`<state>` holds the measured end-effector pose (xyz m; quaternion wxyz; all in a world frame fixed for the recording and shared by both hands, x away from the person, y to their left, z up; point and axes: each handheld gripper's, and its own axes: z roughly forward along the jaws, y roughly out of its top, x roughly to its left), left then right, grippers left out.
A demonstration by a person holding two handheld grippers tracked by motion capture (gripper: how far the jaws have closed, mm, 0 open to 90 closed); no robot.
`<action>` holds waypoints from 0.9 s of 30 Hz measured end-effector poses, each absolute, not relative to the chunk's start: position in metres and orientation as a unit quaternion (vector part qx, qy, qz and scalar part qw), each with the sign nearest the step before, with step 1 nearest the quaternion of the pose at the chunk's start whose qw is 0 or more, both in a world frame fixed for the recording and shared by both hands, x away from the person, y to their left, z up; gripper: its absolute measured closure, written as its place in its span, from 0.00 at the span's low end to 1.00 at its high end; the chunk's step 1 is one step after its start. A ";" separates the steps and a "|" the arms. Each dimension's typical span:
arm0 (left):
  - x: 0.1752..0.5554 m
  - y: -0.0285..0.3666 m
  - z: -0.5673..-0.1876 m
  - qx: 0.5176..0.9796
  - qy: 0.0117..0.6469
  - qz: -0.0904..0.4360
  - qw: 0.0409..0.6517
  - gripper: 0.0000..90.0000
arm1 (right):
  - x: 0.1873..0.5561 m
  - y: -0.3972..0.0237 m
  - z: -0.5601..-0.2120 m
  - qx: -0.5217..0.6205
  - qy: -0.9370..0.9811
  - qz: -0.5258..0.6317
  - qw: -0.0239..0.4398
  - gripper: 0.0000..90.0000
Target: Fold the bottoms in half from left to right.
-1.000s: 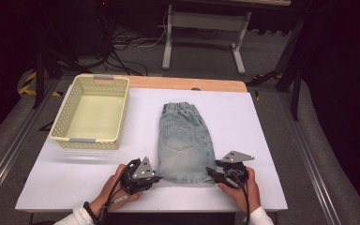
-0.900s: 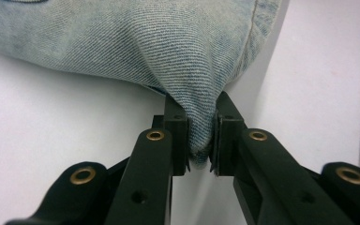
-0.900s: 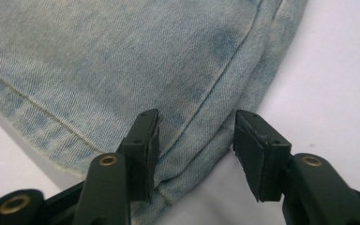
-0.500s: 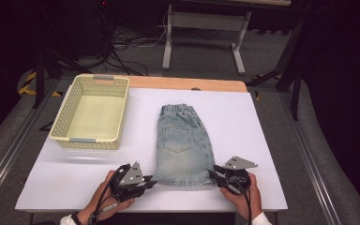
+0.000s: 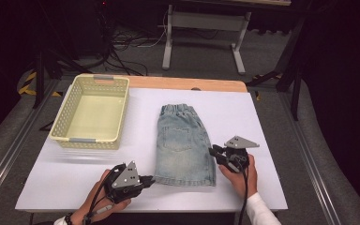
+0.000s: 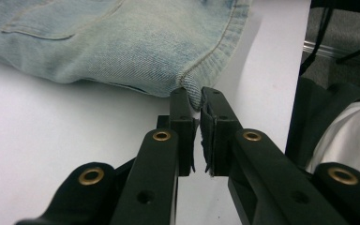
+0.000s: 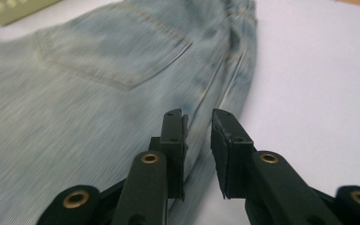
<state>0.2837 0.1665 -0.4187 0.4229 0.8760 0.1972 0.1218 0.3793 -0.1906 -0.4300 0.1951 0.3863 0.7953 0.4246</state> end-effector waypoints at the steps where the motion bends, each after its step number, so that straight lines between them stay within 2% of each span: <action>1: 0.285 0.168 -0.417 0.875 0.199 0.119 0.426 0.94 | 0.386 -0.190 -0.428 0.389 0.793 0.427 0.195 0.82; 9: 0.286 0.168 -0.411 0.876 0.193 0.130 0.422 0.95 | 0.443 -0.166 -0.420 0.386 0.790 0.428 0.210 0.77; 14: 0.285 0.167 -0.416 0.880 0.194 0.131 0.413 0.95 | 0.478 -0.142 -0.423 0.381 0.800 0.418 0.199 0.62; 16: 0.284 0.168 -0.417 0.882 0.194 0.133 0.408 0.94 | 0.491 -0.132 -0.427 0.384 0.807 0.395 0.212 0.60; 19: 0.284 0.173 -0.419 0.882 0.198 0.132 0.406 0.93 | 0.505 -0.128 -0.434 0.389 0.814 0.381 0.201 0.69; 22: 0.285 0.181 -0.420 0.877 0.210 0.132 0.412 0.93 | 0.509 -0.127 -0.437 0.391 0.816 0.380 0.191 0.88; 24: 0.288 0.186 -0.419 0.870 0.224 0.132 0.420 0.93 | 0.507 -0.127 -0.434 0.387 0.815 0.382 0.198 0.94; 27: 0.295 0.184 -0.418 0.859 0.232 0.131 0.437 0.89 | 0.503 -0.130 -0.427 0.389 0.808 0.391 0.207 0.95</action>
